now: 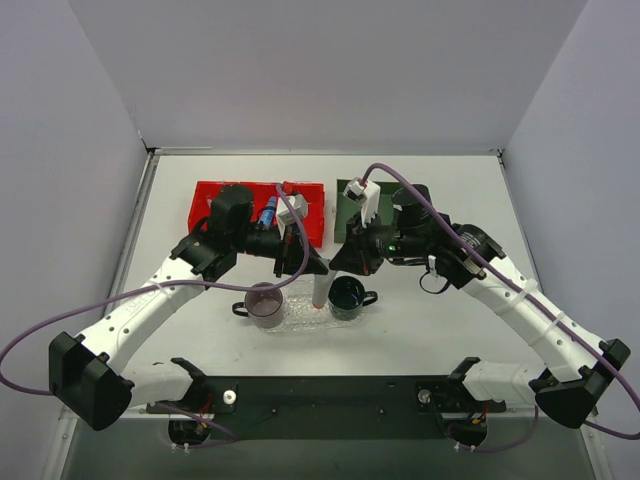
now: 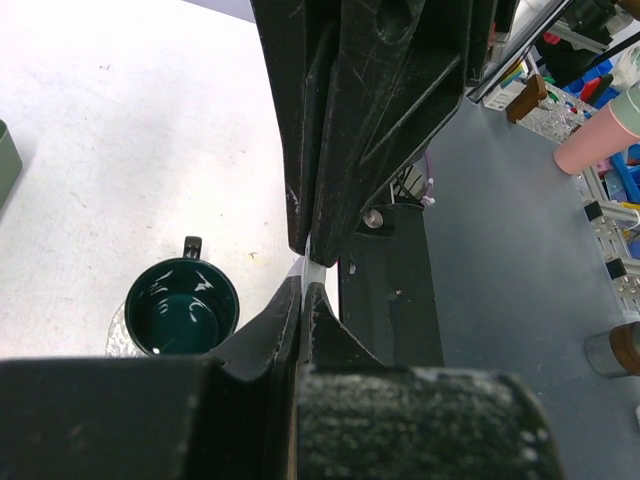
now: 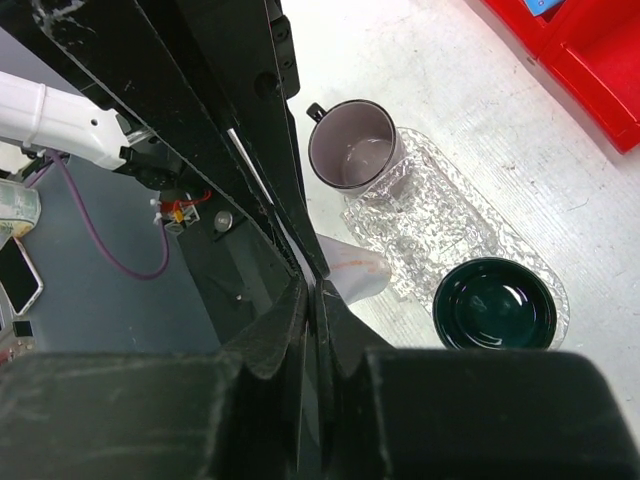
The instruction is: Prepare toiletry sets of a toothbrush and toothpaste on the tray
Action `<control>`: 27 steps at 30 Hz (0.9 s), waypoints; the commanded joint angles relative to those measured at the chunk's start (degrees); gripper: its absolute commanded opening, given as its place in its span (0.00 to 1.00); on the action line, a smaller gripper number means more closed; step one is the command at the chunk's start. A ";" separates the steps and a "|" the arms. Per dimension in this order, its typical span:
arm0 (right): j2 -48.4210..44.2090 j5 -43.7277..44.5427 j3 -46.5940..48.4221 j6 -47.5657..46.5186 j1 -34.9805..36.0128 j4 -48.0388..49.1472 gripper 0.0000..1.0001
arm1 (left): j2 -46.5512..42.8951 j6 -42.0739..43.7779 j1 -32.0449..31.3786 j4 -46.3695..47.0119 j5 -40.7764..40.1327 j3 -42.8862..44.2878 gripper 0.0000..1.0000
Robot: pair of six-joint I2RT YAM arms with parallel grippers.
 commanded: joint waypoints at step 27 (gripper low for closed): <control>-15.86 21.95 -15.29 2.27 1.75 17.98 0.00 | -9.90 -4.73 8.55 6.87 -39.83 -4.52 0.80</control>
